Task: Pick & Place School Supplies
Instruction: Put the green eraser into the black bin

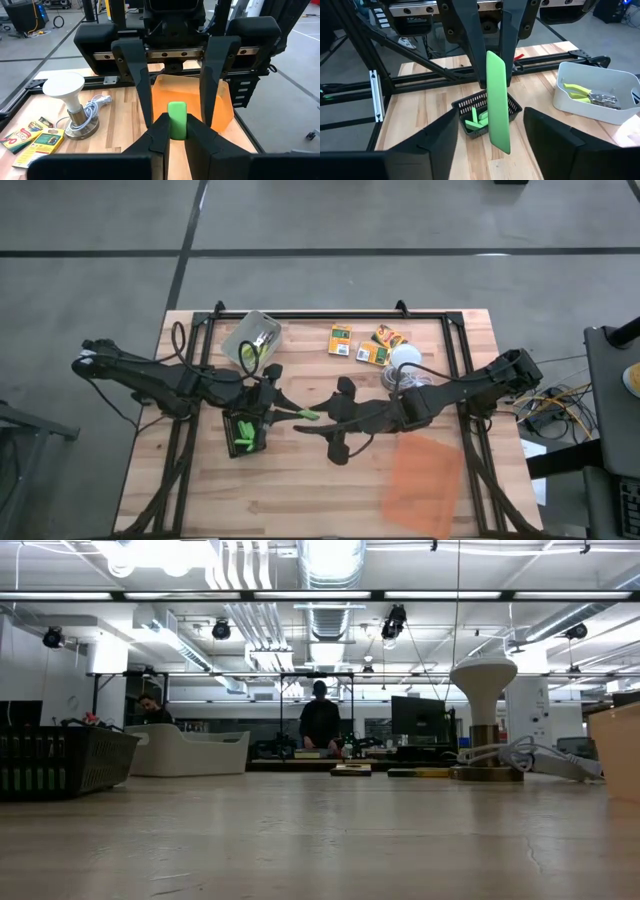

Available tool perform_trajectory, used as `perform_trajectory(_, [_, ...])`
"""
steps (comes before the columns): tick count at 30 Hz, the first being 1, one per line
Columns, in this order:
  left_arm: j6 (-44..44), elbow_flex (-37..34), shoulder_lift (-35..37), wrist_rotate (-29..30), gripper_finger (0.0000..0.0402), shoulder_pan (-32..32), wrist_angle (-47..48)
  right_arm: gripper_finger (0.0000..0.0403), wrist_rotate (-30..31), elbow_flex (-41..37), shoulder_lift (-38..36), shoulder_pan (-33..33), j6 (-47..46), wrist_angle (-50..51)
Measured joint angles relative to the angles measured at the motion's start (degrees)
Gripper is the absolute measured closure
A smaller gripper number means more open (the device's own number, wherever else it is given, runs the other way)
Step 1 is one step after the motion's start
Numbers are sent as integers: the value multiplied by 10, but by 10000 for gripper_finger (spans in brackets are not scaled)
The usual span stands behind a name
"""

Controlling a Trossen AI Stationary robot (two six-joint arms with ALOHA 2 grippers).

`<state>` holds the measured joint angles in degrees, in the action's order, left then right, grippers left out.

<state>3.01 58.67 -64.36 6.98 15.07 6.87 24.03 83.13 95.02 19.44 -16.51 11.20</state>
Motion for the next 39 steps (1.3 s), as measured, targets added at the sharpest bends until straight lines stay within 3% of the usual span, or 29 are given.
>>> perform_trajectory(8, [0,0,0,3,358,0,0,133,0,0,0,0,0,0])
perform_trajectory(16, [12,0,8,74,358,0,77,109,1,0,0,1,0,1])
perform_trajectory(23, [169,0,37,133,358,0,221,104,1,0,0,1,0,1])
perform_trajectory(27, [293,0,51,135,358,0,368,109,1,0,0,0,0,2])
perform_trajectory(33, [467,0,51,79,358,1,596,112,0,0,0,0,0,4])
perform_trajectory(39, [484,-15,47,-13,358,1,620,106,0,0,0,0,0,5])
